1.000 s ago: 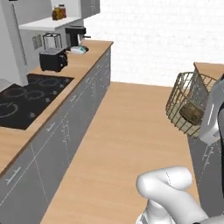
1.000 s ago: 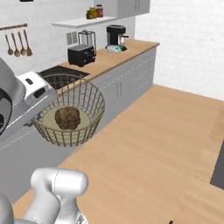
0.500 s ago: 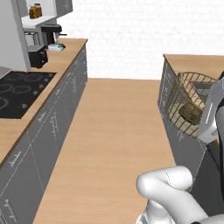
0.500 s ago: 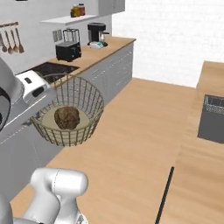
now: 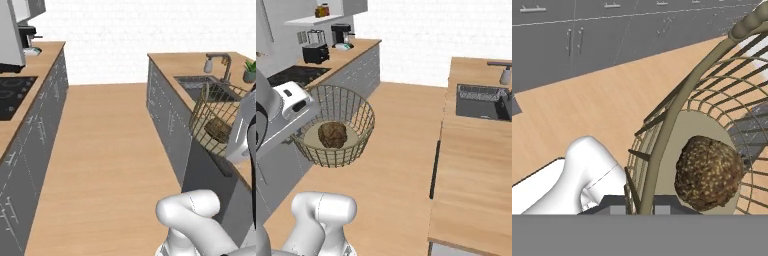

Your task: Open the cabinet, pick up the bread from the cabinet and place it in the basket. Then move the basket to the dining counter.

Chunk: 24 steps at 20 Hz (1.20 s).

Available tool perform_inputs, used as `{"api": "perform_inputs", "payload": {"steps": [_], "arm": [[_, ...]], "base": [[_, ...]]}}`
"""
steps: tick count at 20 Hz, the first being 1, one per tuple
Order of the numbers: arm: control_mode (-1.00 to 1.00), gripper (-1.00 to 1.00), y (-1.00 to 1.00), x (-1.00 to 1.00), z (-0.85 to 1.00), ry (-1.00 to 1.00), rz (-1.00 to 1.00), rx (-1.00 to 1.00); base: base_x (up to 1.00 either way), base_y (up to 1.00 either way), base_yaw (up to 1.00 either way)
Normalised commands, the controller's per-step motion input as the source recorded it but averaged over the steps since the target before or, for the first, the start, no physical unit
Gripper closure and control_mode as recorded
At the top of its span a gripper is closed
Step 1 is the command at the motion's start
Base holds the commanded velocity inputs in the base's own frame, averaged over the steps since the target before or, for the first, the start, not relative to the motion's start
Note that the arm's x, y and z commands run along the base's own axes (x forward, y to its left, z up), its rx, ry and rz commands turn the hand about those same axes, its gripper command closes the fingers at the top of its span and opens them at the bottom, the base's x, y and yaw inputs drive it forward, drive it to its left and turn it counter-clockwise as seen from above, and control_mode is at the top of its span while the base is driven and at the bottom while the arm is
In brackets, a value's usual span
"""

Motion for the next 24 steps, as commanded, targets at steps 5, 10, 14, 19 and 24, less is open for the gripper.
{"api": "perform_inputs", "payload": {"steps": [5,10,14,19,24], "arm": [[1.00,1.00,0.00,0.00,0.00,0.00,0.00,0.00],[1.00,1.00,0.00,0.00,0.00,0.00,0.00,0.00],[1.00,1.00,0.00,0.00,0.00,0.00,0.00,0.00],[1.00,1.00,0.00,0.00,0.00,0.00,0.00,0.00],[1.00,1.00,0.00,0.00,0.00,0.00,0.00,0.00]], "base": [[-1.00,0.00,-0.35],[-0.78,-0.12,-0.33],[-0.03,-0.76,-0.26],[0.00,-0.95,-0.14],[-0.01,-1.00,-0.07]]}}
